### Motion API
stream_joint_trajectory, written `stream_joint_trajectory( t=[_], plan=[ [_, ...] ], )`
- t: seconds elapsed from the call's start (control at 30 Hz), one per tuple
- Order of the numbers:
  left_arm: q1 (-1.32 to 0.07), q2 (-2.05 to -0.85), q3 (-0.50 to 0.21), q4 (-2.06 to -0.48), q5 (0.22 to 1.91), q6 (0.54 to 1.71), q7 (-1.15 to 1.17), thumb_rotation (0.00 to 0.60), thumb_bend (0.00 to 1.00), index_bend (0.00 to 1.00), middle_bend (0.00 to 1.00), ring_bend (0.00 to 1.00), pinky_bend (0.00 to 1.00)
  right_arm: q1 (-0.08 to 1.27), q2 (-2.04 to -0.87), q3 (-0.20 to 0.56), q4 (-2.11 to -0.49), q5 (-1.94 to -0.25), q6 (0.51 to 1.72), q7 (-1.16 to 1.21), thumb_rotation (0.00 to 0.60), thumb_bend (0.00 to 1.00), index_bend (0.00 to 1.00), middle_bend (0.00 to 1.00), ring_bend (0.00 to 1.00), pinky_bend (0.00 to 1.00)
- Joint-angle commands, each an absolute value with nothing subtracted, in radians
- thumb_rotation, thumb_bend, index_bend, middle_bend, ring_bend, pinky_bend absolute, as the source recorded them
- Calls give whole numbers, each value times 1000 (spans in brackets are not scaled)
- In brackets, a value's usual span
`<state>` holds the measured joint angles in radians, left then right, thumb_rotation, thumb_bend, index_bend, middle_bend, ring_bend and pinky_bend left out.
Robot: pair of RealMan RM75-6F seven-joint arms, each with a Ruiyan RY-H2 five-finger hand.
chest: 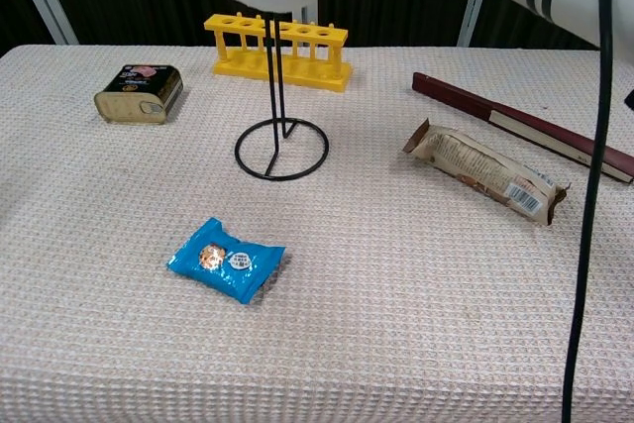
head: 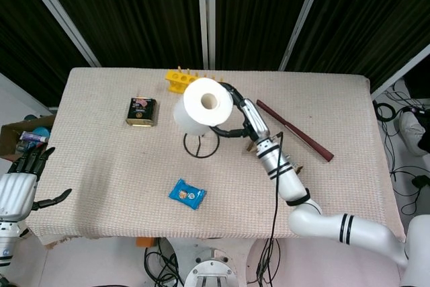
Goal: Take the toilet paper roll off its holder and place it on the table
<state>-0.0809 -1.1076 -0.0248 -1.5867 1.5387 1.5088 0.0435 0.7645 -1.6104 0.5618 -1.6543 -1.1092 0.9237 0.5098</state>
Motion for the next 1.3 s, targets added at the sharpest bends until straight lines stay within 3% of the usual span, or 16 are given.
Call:
stream_joint_trajectory(
  t=[0.03, 0.23, 0.33, 0.47, 0.73, 0.9, 1.13, 1.2, 1.27, 1.3],
  plan=[
    [-81, -1108, -25, -1586, 1537, 1507, 44, 351, 149, 88, 48, 57, 217, 745, -1586, 576, -1699, -1150, 963, 544, 600, 261, 391, 362, 306, 255],
    [-83, -1110, -25, -1584, 1536, 1503, 46, 351, 149, 88, 48, 57, 217, 700, -1504, 579, -1804, -1296, 1038, 613, 600, 259, 391, 364, 306, 255],
    [-86, -1113, -23, -1584, 1537, 1498, 51, 351, 150, 88, 48, 57, 217, 661, -1454, 546, -1850, -1388, 1086, 643, 600, 259, 390, 366, 306, 256],
    [-90, -1116, -22, -1587, 1538, 1491, 62, 351, 150, 88, 48, 57, 217, 606, -1365, 441, -1873, -1495, 1094, 657, 600, 252, 391, 370, 306, 255],
    [-97, -1124, -16, -1596, 1548, 1481, 85, 352, 149, 88, 48, 57, 217, 614, -1162, 222, -1794, -1703, 954, 657, 600, 242, 454, 415, 329, 308],
    [-96, -1125, -20, -1594, 1538, 1483, 86, 354, 149, 88, 48, 57, 217, 623, -1181, 141, -1728, -1688, 903, 624, 600, 244, 469, 428, 341, 315],
    [-89, -1124, -28, -1585, 1537, 1506, 70, 348, 149, 88, 48, 57, 217, 646, -1308, 88, -1593, -1640, 875, 660, 600, 242, 468, 415, 342, 316],
    [-89, -1125, -27, -1582, 1539, 1506, 68, 351, 149, 88, 48, 57, 217, 658, -1330, 80, -1570, -1643, 870, 671, 600, 234, 410, 374, 329, 305],
    [-90, -1125, -26, -1582, 1541, 1505, 68, 352, 149, 88, 48, 57, 217, 677, -1342, 68, -1554, -1644, 848, 675, 600, 219, 281, 292, 254, 249],
    [-90, -1125, -25, -1582, 1542, 1505, 68, 352, 149, 88, 48, 57, 217, 684, -1342, 65, -1551, -1641, 837, 675, 600, 206, 171, 214, 171, 186]
  ],
)
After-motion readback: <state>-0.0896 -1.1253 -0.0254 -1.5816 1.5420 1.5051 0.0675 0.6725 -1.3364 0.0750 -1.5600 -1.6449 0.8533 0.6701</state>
